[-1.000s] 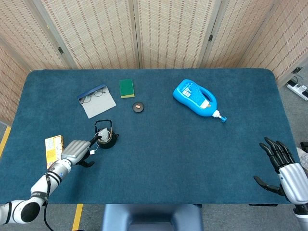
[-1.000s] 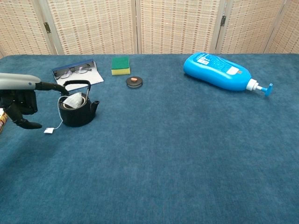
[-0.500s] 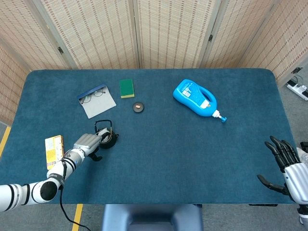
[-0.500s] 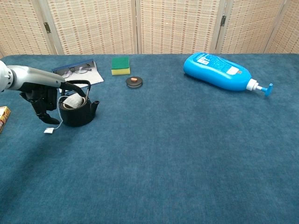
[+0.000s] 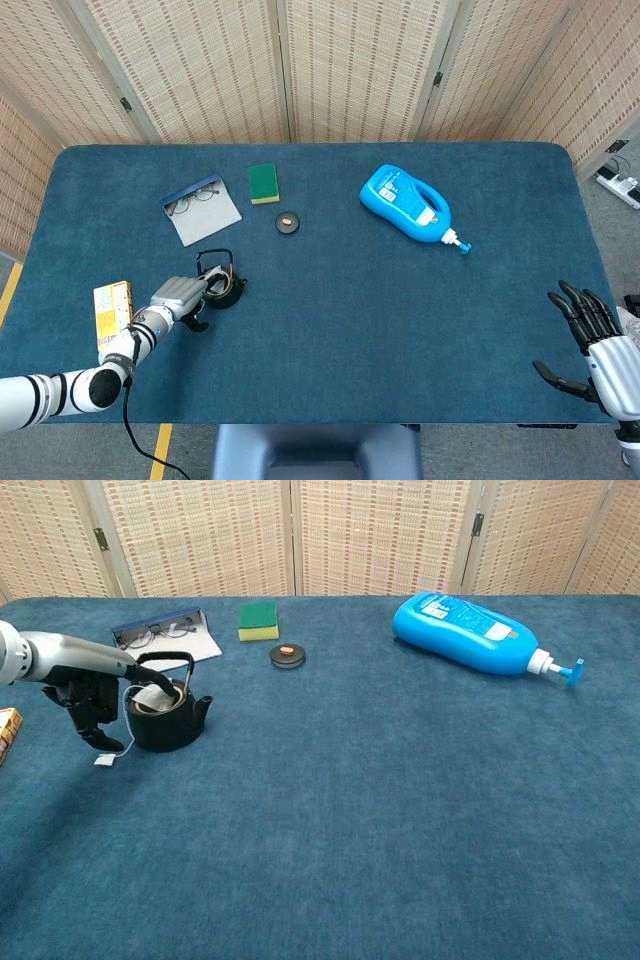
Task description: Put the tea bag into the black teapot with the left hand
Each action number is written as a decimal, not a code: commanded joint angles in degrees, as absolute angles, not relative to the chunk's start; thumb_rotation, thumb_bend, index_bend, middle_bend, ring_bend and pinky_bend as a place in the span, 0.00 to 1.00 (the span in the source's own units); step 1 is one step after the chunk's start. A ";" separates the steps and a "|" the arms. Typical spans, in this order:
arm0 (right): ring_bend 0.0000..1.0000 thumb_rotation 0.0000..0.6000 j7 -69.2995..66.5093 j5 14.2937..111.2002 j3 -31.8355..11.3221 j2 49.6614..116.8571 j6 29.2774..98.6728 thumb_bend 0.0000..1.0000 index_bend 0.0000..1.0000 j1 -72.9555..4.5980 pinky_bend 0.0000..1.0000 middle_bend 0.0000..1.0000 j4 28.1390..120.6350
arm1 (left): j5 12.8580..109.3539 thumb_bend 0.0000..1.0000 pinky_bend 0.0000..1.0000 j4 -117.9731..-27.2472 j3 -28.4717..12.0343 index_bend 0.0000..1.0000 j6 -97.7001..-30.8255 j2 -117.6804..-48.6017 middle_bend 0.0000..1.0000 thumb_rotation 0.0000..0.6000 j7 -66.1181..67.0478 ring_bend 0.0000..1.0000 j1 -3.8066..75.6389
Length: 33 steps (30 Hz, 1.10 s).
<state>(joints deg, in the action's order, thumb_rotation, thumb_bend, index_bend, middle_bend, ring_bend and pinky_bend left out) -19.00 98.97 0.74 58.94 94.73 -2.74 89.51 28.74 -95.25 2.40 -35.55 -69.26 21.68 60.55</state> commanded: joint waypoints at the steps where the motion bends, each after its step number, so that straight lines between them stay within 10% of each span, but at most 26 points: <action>1: 0.00 1.00 -19.02 98.95 0.70 58.95 94.79 0.25 0.00 -2.72 0.00 0.00 89.50 | 29.17 0.36 1.00 -94.74 2.82 0.01 -35.30 -69.58 1.00 1.00 21.04 1.00 60.42; 18: 0.00 1.00 -18.87 99.02 0.68 58.97 95.16 0.25 0.00 -2.50 0.00 0.00 89.47 | 33.21 0.36 1.00 -90.35 3.39 0.02 -34.11 -73.46 1.00 1.00 16.34 1.00 59.22; 33: 0.00 1.00 -18.91 100.24 1.08 58.91 96.01 0.25 0.00 -2.26 0.00 0.00 89.28 | 44.12 0.36 1.00 -109.78 2.30 0.00 -52.48 -60.84 1.00 1.00 16.43 1.00 52.28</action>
